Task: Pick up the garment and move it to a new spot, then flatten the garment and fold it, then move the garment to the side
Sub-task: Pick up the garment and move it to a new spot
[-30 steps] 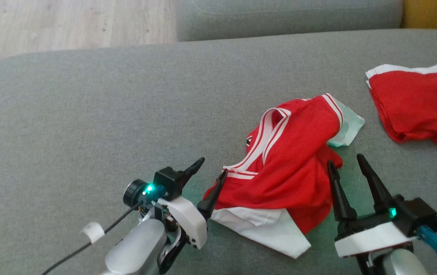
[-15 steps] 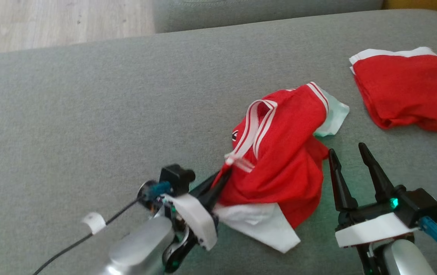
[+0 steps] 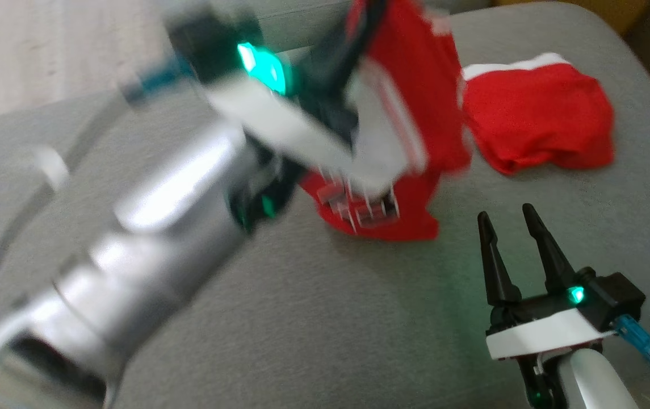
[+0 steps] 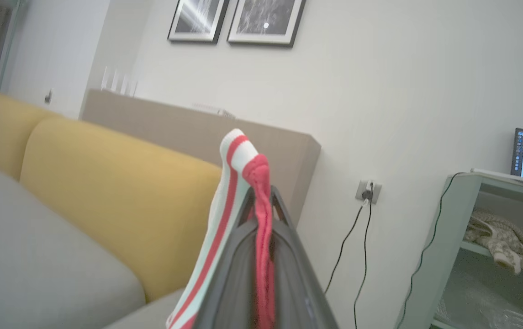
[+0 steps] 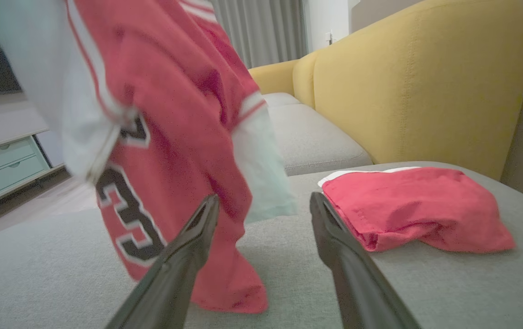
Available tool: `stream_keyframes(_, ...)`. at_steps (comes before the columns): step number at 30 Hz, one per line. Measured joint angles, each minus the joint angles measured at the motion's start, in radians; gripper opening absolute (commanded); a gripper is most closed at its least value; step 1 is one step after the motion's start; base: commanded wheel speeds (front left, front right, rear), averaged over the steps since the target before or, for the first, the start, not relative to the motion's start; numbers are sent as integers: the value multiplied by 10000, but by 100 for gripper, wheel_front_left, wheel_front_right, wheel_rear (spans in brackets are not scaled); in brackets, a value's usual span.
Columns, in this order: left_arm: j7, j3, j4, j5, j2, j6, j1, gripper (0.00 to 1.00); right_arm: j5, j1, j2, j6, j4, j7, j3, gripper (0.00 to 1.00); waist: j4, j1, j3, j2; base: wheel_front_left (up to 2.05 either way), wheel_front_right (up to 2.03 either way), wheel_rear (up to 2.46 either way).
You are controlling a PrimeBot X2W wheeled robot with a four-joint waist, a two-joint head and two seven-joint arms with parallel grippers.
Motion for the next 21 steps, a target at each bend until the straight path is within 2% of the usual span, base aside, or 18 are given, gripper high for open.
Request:
stream_keyframes(3, -178, 667, 671, 35, -186, 13, -1314, 0, 44, 20, 42, 2, 4, 0, -19, 100, -424, 0, -7, 0, 0, 0, 0)
stream_keyframes(7, -464, 1471, 1799, 44, -623, 272, -2736, 0, 48, 58, 90, 2, 6, 0, -59, 100, -853, 0, -59, 0, 0, 0, 0)
stream_keyframes(12, -673, 2180, 2941, 94, -984, 313, -3738, 0, 46, 115, 128, 2, -2, 0, -328, 100, -868, -1, -224, 0, 0, 0, 0)
stream_keyframes(18, -729, 2142, 3927, -84, -988, 529, -2837, 0, 13, 296, 148, 2, -54, 0, -428, 100, -421, -1, -302, 0, 0, 0, 0)
stream_keyframes(21, -642, 2092, 4533, -428, -819, 788, -1104, 0, 13, 302, 182, 2, -96, 0, -387, 100, -103, 0, -315, 0, 0, 0, 0)
